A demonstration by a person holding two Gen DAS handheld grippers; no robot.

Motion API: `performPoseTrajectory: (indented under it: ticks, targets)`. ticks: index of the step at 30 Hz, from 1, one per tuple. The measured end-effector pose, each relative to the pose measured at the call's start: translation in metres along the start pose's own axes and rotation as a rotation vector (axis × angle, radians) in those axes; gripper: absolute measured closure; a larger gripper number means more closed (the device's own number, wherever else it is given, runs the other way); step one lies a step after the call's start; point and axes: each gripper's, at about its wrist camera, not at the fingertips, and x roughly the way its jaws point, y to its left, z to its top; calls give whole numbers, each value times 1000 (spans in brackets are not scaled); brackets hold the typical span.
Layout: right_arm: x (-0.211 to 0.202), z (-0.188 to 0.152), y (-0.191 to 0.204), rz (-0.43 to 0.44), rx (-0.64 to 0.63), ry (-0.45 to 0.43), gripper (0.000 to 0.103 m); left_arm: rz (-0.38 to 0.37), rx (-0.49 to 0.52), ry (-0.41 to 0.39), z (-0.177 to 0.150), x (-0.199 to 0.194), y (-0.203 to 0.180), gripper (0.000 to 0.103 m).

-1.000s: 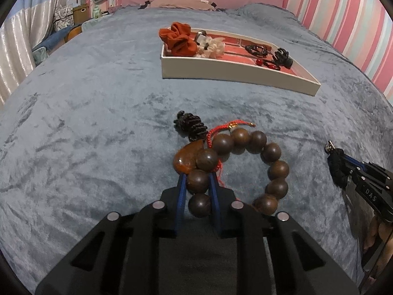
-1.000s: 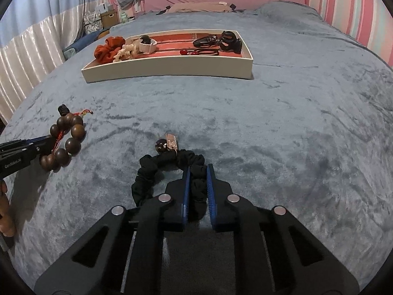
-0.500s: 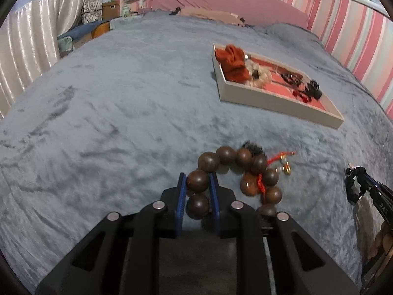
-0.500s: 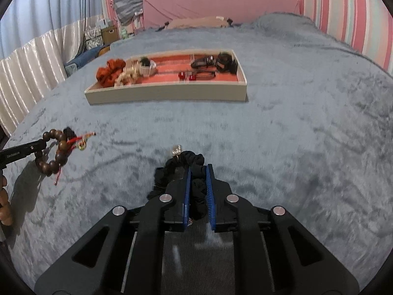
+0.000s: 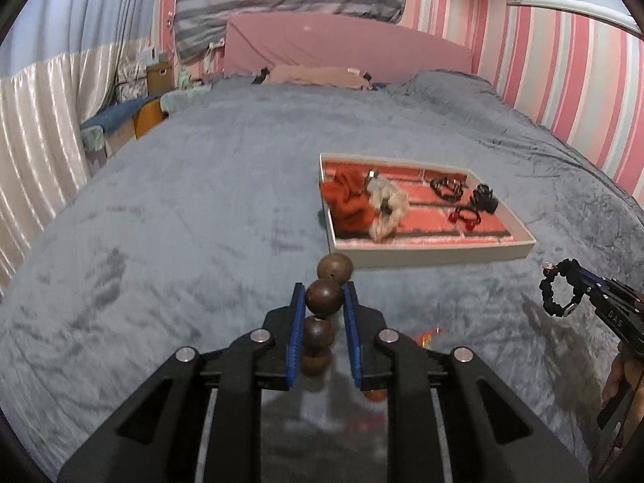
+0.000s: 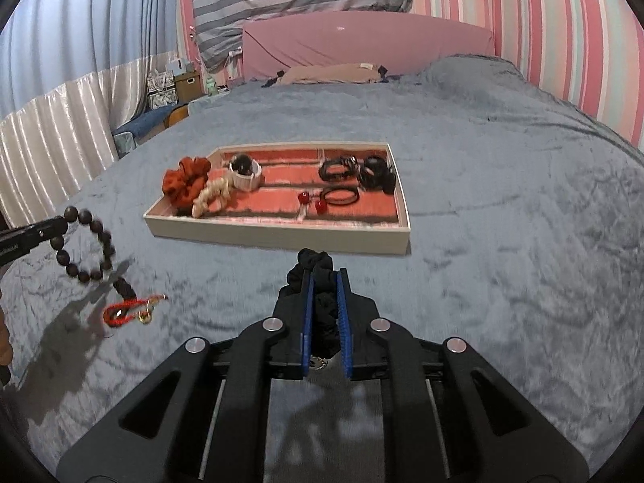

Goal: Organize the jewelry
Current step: 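Carry the bead bracelet and black scrunchie into the tray and release both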

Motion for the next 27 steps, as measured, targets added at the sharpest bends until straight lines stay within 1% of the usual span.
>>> performPoseTrajectory:
  ticks: [8,11,15,17,21,26,27]
  targets:
    - [18,33,4,13,-14,-25,91,-43,38,-47,37,-2,-14,84]
    - [26,48,4,15,-16,-36,91,-72,58,-70,56,0,-28,84]
    - [37,71,0,18,-8,-52,91,-104,88,-78,74,11,-49,84]
    - [43,81,-3,17,-2,-57,91,-120,88,-70,81,21,-56,84]
    - [60,97,-7,14,9,-54,91,-162,75,-28,94,54,-66,84]
    - [87,105,-13,-4,12,-31,91,-155,72,34,94,102,-69,84]
    - [92,104,-14,-7,14,-23,91,-144,70,49,93,115,-67,84]
